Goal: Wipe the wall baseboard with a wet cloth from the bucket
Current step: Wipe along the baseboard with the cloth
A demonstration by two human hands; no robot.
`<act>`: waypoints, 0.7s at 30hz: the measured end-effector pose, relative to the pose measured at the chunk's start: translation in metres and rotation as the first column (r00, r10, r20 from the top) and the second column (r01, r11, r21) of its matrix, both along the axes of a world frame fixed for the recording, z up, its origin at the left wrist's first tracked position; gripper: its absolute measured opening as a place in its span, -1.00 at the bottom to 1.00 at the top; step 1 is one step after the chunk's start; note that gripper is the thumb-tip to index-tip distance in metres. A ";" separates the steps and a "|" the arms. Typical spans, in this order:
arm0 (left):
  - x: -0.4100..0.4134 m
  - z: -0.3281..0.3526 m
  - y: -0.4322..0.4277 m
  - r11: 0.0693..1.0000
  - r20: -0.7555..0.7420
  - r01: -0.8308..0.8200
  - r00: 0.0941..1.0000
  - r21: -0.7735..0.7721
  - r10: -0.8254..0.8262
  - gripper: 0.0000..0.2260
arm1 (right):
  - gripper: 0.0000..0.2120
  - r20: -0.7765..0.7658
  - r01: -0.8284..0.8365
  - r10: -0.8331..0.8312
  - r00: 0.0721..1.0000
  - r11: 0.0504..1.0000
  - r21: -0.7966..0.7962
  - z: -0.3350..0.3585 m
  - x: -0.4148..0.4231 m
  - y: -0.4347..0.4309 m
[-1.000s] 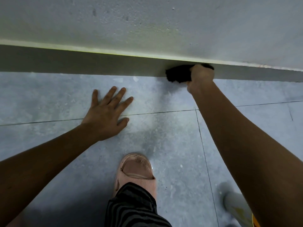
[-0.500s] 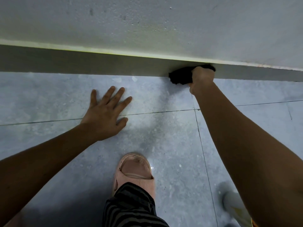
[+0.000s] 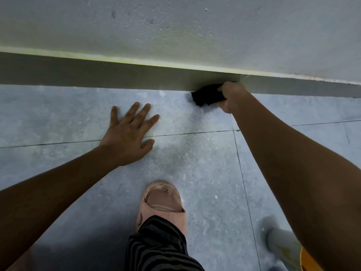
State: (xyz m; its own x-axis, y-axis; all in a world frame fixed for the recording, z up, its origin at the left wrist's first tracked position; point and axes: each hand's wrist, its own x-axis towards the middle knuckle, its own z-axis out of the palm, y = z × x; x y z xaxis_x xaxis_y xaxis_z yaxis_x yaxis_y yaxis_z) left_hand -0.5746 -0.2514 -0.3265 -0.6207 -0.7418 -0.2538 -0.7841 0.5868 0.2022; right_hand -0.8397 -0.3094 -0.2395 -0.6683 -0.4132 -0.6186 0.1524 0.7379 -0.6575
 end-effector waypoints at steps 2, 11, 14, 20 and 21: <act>0.000 0.001 0.000 1.000 0.003 0.002 1.000 0.000 -0.002 -0.30 | -0.80 0.040 -0.028 0.028 0.999 0.999 -0.019 0.005 -0.004 -0.001; 0.000 0.001 0.000 1.000 0.025 0.010 1.000 0.005 -0.010 -0.40 | -0.63 -0.119 0.064 -0.073 0.990 0.995 -0.078 -0.010 0.032 0.002; 0.001 0.000 0.000 1.000 0.015 0.011 1.000 -0.002 -0.011 -0.37 | -0.64 -0.052 0.040 -0.044 0.998 0.995 -0.092 -0.015 0.068 -0.001; 0.000 0.003 -0.001 1.000 0.011 0.012 1.000 0.010 -0.012 -0.40 | -0.80 0.011 0.115 -0.116 0.993 0.957 -0.267 -0.004 0.083 -0.008; 0.000 0.004 -0.001 1.000 0.011 0.013 1.000 0.016 -0.013 -0.40 | -0.73 -0.022 0.140 -0.152 0.988 0.950 -0.280 -0.001 0.075 -0.007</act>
